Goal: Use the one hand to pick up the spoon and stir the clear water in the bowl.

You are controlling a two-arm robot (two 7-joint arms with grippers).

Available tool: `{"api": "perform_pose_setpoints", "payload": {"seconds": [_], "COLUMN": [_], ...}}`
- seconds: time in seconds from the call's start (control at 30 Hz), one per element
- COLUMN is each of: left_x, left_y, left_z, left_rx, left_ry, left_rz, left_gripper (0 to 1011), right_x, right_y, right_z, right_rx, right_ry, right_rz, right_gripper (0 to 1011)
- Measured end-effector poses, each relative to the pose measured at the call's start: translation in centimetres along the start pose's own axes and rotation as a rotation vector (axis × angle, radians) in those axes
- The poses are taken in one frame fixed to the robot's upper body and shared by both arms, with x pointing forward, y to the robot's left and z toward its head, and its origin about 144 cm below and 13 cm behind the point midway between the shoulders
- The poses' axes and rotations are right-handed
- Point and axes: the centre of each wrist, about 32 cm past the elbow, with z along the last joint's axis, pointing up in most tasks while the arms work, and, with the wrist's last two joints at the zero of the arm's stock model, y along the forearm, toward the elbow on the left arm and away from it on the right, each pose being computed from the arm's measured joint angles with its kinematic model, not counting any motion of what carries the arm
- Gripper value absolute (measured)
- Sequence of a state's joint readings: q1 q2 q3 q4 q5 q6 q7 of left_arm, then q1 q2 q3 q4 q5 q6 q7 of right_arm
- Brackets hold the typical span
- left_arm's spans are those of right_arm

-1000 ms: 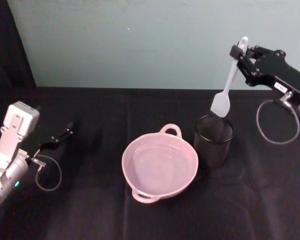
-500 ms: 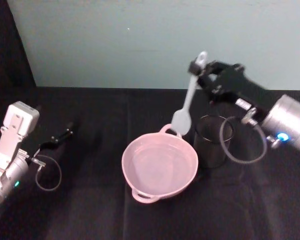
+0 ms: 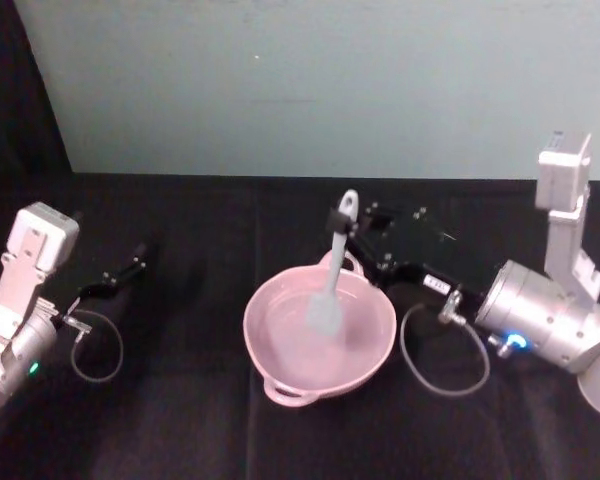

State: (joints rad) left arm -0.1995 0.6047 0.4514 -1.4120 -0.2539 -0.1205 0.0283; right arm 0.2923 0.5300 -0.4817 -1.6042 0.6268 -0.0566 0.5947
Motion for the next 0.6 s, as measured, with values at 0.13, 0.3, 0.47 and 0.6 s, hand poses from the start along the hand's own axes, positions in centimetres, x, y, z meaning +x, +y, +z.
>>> {"api": "perform_pose_setpoints", "payload": {"seconds": [0.13,0.3,0.47,0.6], "left_x": [0.0,0.0,0.0,0.0], "left_y": [0.0,0.0,0.0,0.0], "left_z": [0.0,0.0,0.0,0.0], "left_rx": [0.0,0.0,0.0,0.0], "left_ry": [0.0,0.0,0.0,0.0], "left_rz": [0.0,0.0,0.0,0.0], "left_gripper": [1005,1005,1005,1005], "right_x": [-0.2,-0.5,-0.1,0.4], "right_y": [0.2,0.9,2.4,3.2], "right_z": [-0.6,-1.6,-2.5,-3.2], "right_rx": [-0.014,-0.03,-0.029,-0.026], "right_ry": [0.003,0.02,0.023,0.017], "right_rz": [0.015,0.028,0.028,0.014], "right_gripper": [123,124,123,123]}}
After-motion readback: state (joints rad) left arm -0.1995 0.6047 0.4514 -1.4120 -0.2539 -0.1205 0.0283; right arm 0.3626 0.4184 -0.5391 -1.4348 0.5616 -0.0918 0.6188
